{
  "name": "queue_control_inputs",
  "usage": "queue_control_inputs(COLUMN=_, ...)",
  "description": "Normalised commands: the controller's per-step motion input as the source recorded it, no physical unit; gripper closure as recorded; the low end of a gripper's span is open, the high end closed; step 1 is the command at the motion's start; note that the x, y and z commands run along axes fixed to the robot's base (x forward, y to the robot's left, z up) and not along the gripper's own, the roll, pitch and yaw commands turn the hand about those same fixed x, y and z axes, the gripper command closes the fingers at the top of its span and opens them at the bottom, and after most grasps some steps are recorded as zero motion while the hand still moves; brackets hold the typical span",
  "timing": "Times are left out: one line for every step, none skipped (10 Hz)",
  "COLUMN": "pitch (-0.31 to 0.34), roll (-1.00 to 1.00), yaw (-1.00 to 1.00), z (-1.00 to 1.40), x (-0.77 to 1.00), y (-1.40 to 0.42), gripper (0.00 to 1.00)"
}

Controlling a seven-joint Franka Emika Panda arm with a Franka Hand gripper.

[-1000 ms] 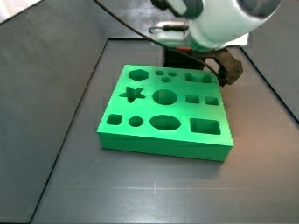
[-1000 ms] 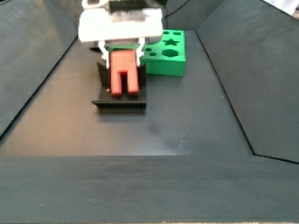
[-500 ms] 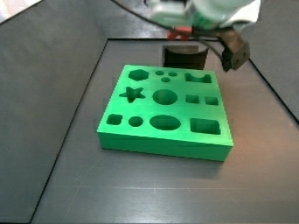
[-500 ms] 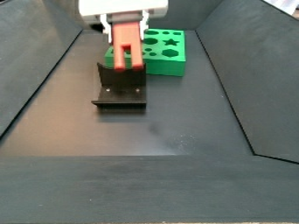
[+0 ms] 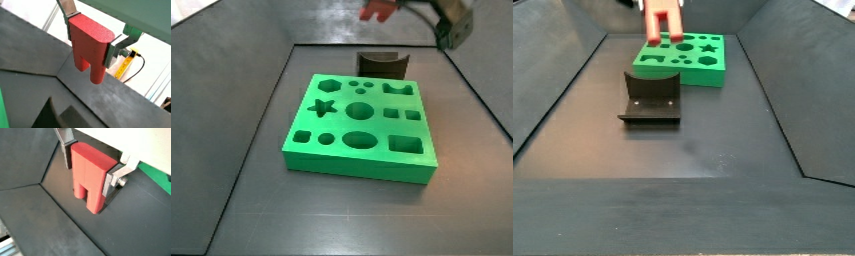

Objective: Pick up the square-circle object. Move up. Place the square-circle object on the fixture. Regrasp the square-circle object. Move to above the board. Insert the square-circle object.
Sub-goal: Move to above the board.

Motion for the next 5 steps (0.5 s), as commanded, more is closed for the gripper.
queue_control_inputs(pitch=-0.021, roll=-0.04, yaw=0.05, z=1.00, x=-0.11, y=-0.14, gripper=1.00)
queue_control_inputs(pitch=-0.025, roll=-0.03, yaw=0.03, z=1.00, x=-0.11, y=-0.13, gripper=1.00)
queue_control_inputs(pitch=-0.021, roll=-0.04, yaw=0.02, z=1.00, x=-0.10, y=-0.12, gripper=1.00)
queue_control_inputs(pitch=-0.010, roll=-0.04, yaw=0.00, z=1.00, x=-0.10, y=-0.10, gripper=1.00)
queue_control_inputs(pitch=-0.002, roll=-0.04, yaw=0.00, z=1.00, x=-0.10, y=-0.10, gripper=1.00)
